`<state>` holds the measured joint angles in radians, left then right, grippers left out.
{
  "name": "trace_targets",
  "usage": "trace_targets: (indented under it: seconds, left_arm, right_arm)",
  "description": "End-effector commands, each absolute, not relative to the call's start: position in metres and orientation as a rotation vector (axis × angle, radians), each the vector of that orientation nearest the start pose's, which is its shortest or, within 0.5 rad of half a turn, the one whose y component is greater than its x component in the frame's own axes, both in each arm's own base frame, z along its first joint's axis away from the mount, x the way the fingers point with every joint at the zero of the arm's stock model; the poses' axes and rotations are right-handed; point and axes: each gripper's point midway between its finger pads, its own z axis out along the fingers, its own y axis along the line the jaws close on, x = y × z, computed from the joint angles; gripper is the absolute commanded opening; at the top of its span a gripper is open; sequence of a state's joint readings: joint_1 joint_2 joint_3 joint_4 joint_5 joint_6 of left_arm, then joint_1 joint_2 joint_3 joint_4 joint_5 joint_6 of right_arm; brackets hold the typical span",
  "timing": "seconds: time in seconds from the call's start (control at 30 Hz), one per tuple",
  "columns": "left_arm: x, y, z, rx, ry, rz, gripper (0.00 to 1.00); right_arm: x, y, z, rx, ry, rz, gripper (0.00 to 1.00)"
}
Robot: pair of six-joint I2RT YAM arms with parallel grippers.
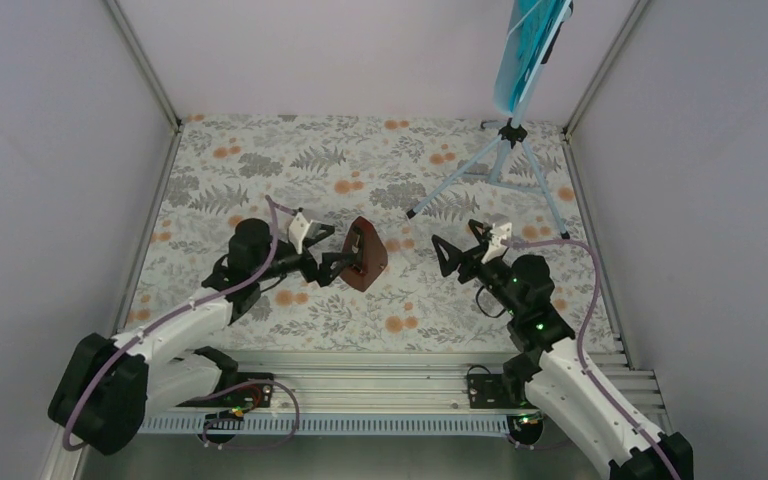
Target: Pack up the instrument practice props
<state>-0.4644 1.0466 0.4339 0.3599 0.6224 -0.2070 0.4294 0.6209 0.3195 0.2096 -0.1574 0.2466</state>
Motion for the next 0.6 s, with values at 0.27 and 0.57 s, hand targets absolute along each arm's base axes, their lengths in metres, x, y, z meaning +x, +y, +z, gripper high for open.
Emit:
trace_targets:
  seconds: [0.27, 0.57]
  left_arm:
    - [0.266, -0.259, 0.153, 0.926, 1.775, -0.874, 0.99]
    - [0.282, -0.273, 0.143, 0.959, 1.801, -0.735, 0.95]
  right_arm:
    - [0.243, 0.15, 0.232, -0.305, 1.606, 0.707, 0.99]
    - [0.24, 0.151, 0.23, -0.315, 1.6, 0.717, 1.0]
